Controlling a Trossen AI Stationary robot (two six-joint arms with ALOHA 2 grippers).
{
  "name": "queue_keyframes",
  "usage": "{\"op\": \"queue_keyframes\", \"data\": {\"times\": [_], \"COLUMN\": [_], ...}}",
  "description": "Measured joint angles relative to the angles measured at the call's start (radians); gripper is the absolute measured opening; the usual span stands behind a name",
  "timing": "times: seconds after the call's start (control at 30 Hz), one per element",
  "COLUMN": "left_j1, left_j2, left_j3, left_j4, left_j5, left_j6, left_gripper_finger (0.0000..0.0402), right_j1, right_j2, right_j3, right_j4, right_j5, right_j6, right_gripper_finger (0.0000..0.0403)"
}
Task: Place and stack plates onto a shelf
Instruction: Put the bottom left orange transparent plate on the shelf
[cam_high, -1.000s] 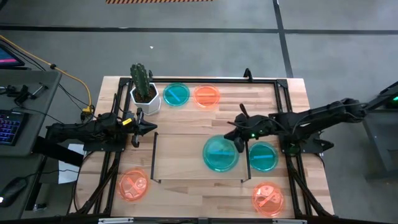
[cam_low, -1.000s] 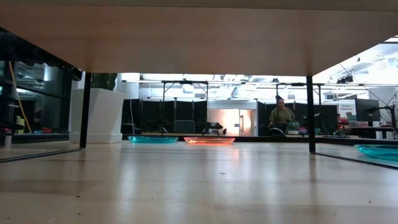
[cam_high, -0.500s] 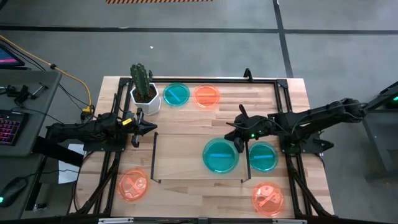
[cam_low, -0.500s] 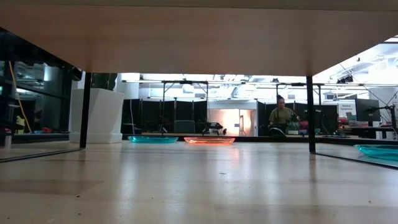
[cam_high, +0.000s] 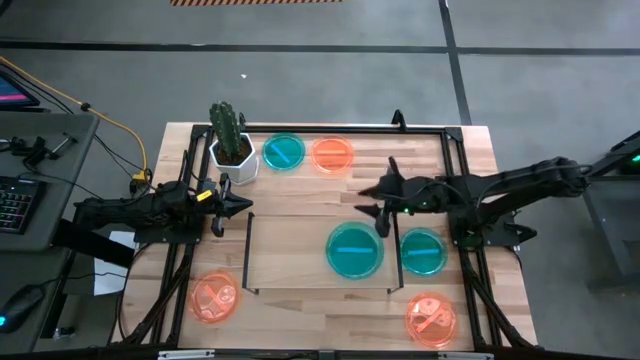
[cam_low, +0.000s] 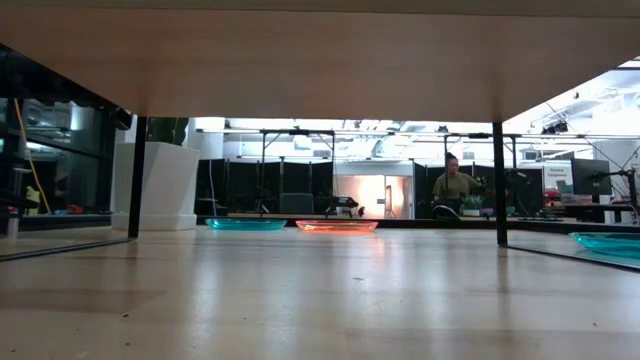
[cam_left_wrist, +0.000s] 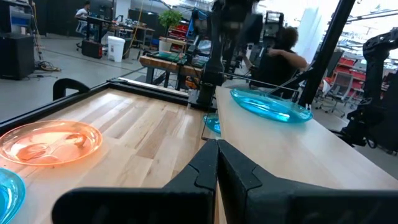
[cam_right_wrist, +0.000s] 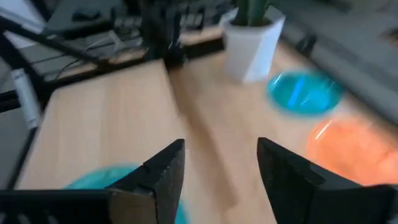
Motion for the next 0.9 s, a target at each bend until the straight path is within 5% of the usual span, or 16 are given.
{"op": "queue_keyframes", "data": {"times": [0.27, 0.57, 0.73, 0.9], "left_j1": [0.000, 0.000, 0.000, 0.000], "left_j2": [0.000, 0.000, 0.000, 0.000], "left_j3": [0.000, 0.000, 0.000, 0.000], "left_j4": [0.000, 0.000, 0.000, 0.000], "left_j5": [0.000, 0.000, 0.000, 0.000], "left_j6": [-0.020, -0.025, -0.025, -0.002], "left_gripper_finger": [0.0000, 0.0000, 0.0000, 0.0000], "right_j1": [0.000, 0.000, 0.001, 0.001], "right_j2": [0.000, -0.064, -0.251, -0.454], "right_j3": [0.043, -0.005, -0.162, -0.361], "right_j4": [-0.054, -0.376, -0.335, -0.089], "right_j5": [0.103, 0.289, 0.306, 0.307], "right_j6": [-0.123, 0.040, 0.133, 0.113], "right_gripper_finger": [0.0188, 0.0188, 0.0188, 0.0188]}}
